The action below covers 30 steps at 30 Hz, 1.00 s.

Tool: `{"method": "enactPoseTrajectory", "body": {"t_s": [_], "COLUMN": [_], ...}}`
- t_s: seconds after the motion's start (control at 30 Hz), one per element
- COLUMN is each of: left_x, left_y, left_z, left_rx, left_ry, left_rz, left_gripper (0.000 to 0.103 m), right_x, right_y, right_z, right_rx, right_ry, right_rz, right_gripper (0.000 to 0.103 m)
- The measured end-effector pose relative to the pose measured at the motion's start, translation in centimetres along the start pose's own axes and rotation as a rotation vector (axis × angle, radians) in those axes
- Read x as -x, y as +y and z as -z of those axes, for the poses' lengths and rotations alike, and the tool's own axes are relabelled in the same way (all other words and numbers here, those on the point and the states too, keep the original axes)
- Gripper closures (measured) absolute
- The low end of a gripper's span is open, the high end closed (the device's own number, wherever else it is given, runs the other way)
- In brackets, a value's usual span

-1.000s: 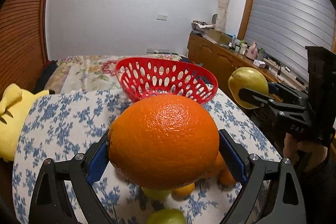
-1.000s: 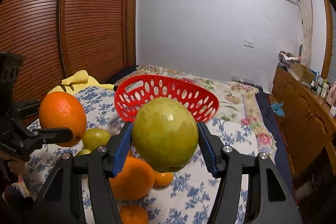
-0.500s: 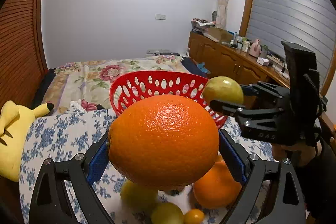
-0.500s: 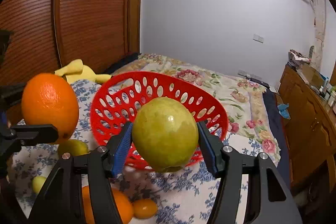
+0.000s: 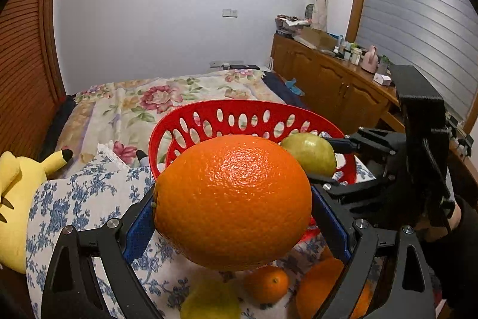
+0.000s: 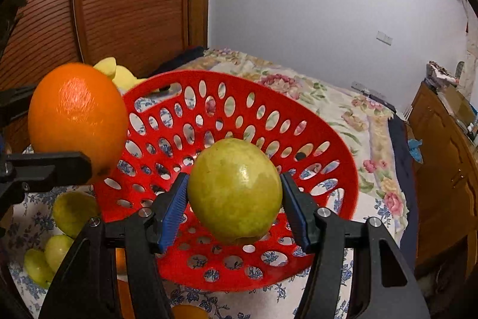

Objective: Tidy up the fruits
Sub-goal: 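Carry both fruits to the red basket and open the right tool to drop the pear, then lower the large orange into the red basket and open the left tool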

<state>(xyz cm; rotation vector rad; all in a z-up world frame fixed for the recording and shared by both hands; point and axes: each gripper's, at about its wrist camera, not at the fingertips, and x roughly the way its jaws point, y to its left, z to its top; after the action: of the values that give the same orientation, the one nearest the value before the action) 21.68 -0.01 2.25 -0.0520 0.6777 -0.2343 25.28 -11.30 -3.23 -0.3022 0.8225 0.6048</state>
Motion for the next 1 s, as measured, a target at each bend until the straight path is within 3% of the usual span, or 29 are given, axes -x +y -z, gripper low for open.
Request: {"method": "enactPoseTrajectory", "body": {"t_s": [0.4, 0.73, 1.0], "left_x": [-1.2, -1.8, -4.1], "left_y": [-0.7, -1.2, -2.7], "left_z": [-1.0, -1.7, -1.9], "left_rx": [-0.007, -0.023, -0.071], "left_ry": [0.018, 0.036, 0.104], "left_rz": [-0.009, -0.022, -0.031], "left_gripper": [0.009, 0.009, 0.008], "right_x": [-1.4, 1.2, 3.7], "right_y": [0.4, -1.5, -2.4], "right_z": [-0.4, -0.9, -0.2], "right_rx": [0.023, -0.041, -0.085], "right_ry": [0.046, -0.040, -0.089], "right_rz": [-0.016, 0.002, 0.023], "right_gripper": [0.041, 0.040, 0.040]}}
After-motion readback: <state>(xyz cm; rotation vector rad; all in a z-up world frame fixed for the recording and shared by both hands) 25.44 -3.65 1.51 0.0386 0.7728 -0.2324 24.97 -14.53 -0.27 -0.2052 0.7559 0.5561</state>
